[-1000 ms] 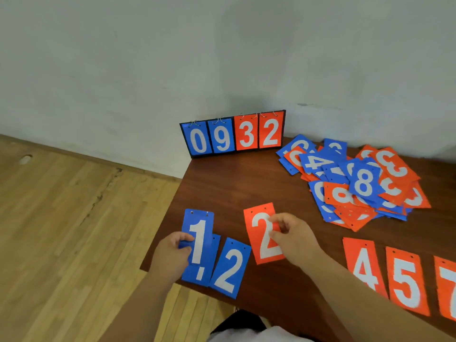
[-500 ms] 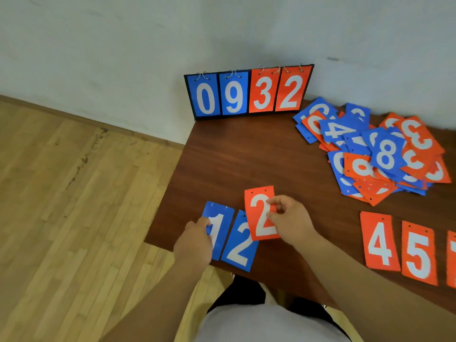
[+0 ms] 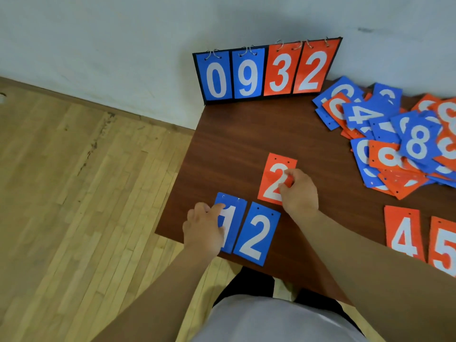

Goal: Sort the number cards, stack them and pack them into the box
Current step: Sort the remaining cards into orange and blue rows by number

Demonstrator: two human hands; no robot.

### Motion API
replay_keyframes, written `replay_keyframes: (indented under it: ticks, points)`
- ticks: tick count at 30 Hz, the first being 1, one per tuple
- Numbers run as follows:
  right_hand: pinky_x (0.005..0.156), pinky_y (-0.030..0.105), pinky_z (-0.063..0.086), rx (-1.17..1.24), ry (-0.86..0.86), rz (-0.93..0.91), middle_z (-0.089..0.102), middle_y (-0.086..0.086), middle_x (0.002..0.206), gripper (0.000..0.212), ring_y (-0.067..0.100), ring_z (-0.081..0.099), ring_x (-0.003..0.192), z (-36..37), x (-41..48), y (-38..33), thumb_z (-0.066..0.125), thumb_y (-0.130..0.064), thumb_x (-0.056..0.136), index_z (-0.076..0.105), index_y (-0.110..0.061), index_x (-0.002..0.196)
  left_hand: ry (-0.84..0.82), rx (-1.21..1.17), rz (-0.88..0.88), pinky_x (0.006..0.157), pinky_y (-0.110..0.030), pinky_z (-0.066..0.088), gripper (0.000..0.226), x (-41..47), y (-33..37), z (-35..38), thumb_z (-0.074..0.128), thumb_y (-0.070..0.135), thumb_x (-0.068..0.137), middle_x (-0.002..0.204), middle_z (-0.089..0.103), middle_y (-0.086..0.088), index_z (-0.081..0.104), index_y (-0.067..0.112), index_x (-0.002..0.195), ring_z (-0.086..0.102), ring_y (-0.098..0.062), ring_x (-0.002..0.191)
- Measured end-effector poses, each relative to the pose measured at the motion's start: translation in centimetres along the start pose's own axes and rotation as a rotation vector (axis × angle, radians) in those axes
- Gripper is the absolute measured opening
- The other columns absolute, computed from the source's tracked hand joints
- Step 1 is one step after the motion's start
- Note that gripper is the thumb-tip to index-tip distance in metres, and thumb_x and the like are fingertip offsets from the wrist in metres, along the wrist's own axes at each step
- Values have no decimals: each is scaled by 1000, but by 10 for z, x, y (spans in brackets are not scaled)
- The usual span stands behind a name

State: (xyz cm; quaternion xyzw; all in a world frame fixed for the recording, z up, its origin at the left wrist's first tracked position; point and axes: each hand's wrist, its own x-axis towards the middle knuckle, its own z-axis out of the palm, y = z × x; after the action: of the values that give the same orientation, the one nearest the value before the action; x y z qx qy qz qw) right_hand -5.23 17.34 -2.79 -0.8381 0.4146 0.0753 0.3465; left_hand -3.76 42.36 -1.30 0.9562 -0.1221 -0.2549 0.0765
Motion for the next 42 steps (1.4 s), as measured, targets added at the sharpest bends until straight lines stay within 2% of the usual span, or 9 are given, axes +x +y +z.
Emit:
replay_keyframes:
  ticks: [2, 7, 10, 15, 22, 25, 29, 36, 42]
  points:
    - [92, 38, 54, -148, 26, -25, 47, 3, 129, 37, 23, 55, 115, 5, -3, 5, 60, -42, 97, 55, -32, 133, -9, -1, -9, 90, -33, 45, 58, 3, 0, 0, 66, 35, 94, 121, 37, 7, 40, 42, 146, 42, -16, 110]
    - [95, 40, 53, -181, -10, -20, 43, 3, 136, 49, 24, 49, 124, -1, -5, 6, 61, -51, 95, 49, -34, 139, -35, -40, -40, 95, -35, 46, 55, 7, 4, -3, 65, 34, 94, 124, 38, 6, 42, 41, 144, 43, -16, 114]
    - [100, 43, 52, -134, -36, -49, 43, 1, 140, 54, 23, 47, 129, -23, -10, 10, 66, -50, 92, 49, -34, 141, -9, -70, -34, 98, -36, 46, 52, 10, 15, -11, 62, 43, 96, 132, 40, 4, 43, 38, 143, 44, -18, 120]
    - [108, 41, 44, -120, 33, -70, 41, -1, 149, 55, 22, 40, 138, -76, -19, 32, 70, -45, 90, 52, -34, 140, 75, -91, 79, 99, -35, 44, 54, 20, 56, -26, 57, 52, 95, 136, 41, 3, 41, 36, 144, 43, -16, 125]
    - [106, 42, 42, 30, 238, -45, 52, 5, 135, 48, 30, 48, 127, -146, -20, 97, 75, -29, 85, 62, -23, 130, 56, -83, 282, 97, -36, 45, 54, 42, 148, -35, 61, 51, 94, 136, 42, 3, 46, 35, 143, 43, -21, 124]
    - [104, 42, 41, 39, 291, -14, 55, 7, 132, 47, 32, 50, 122, -175, -17, 128, 76, -25, 83, 64, -22, 129, 30, -93, 329, 103, -40, 42, 56, 45, 192, -34, 60, 53, 92, 142, 39, 4, 45, 39, 144, 41, -22, 130]
    - [103, 41, 41, 56, 299, 20, 54, 8, 133, 45, 32, 51, 123, -212, -9, 167, 72, -17, 83, 65, -20, 127, 41, -114, 384, 107, -36, 42, 58, 46, 245, -25, 65, 50, 91, 139, 42, 3, 48, 36, 144, 44, -21, 130]
    - [105, 43, 46, 70, 282, 96, 48, 5, 142, 43, 28, 48, 130, -268, 19, 220, 69, -20, 89, 62, -20, 131, 11, -67, 381, 104, -41, 45, 59, 51, 320, -6, 65, 51, 91, 140, 41, 2, 45, 38, 145, 41, -22, 131]
    - [97, 41, 52, 94, 251, 111, 53, 5, 132, 37, 28, 54, 121, -303, 71, 251, 68, -22, 86, 66, -21, 122, -3, -26, 376, 102, -40, 45, 61, 76, 372, 6, 65, 52, 91, 141, 41, 3, 43, 34, 144, 42, -22, 130]
